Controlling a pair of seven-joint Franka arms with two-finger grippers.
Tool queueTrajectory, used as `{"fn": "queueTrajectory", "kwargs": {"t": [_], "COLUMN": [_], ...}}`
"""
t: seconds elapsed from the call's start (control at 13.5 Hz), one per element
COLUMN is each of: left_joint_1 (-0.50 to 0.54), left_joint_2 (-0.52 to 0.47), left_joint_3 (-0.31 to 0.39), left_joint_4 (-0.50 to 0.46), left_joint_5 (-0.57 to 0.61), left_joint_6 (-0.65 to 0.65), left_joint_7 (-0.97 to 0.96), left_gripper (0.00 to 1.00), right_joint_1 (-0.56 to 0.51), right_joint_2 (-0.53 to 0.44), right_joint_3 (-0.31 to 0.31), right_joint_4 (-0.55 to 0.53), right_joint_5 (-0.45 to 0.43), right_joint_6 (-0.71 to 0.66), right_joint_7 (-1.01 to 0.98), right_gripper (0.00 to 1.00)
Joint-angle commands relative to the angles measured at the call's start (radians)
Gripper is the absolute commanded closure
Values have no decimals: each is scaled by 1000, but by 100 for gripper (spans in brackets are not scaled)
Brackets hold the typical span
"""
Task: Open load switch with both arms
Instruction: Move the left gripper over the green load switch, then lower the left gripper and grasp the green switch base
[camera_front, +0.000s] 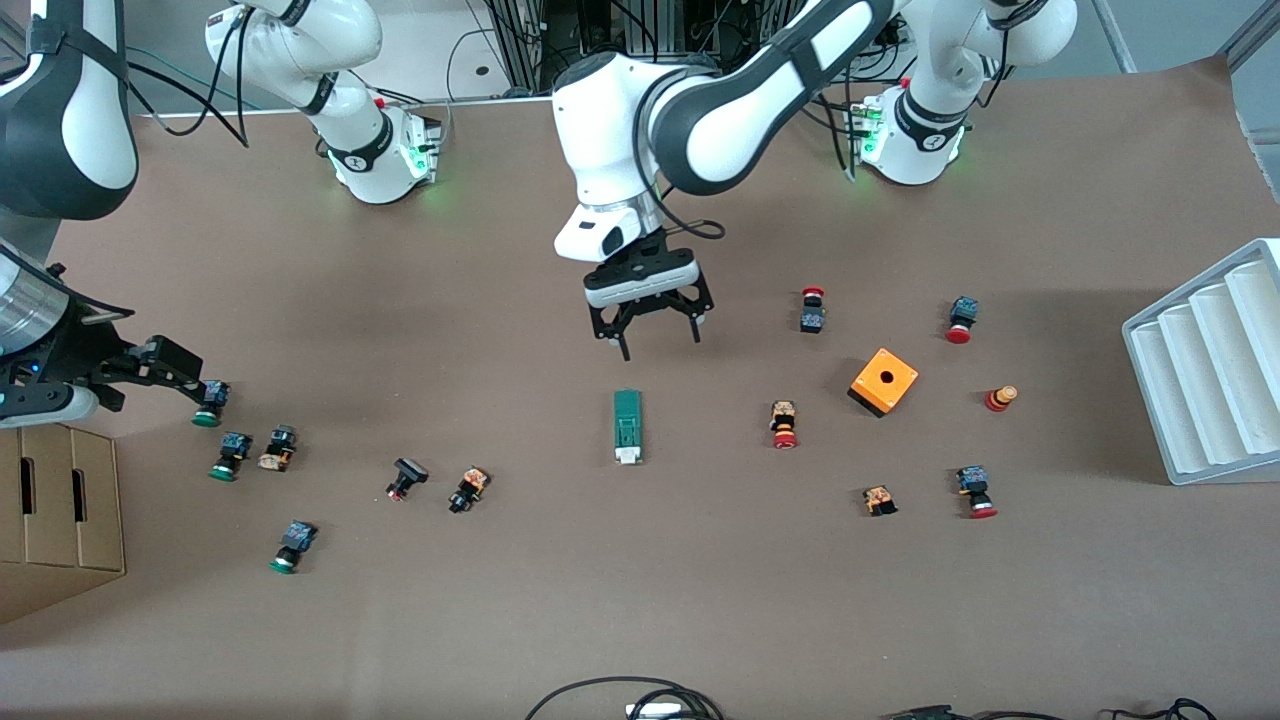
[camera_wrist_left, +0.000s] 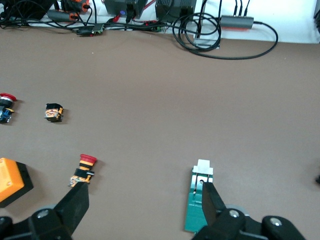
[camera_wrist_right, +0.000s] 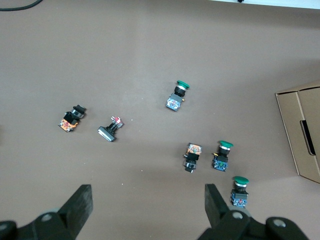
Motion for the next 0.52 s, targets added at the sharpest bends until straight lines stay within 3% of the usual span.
{"fn": "queueTrajectory", "kwargs": {"t": [0.0, 0.45], "left_joint_1": [-24, -95], "left_joint_2": [54, 180], "left_joint_3": [-21, -21], "left_joint_4": [16, 17], "left_joint_5": [122, 390], "left_joint_6": [4, 3], "left_joint_7": [-88, -339], "left_gripper": [0, 0], "right_joint_1": [2, 6], "right_joint_2": [11, 11], "right_joint_3": [-2, -2], "right_joint_4": [21, 21], "right_joint_5": [-15, -15], "right_joint_6": [4, 4], "right_joint_7": [-7, -7], "right_gripper": [0, 0]}}
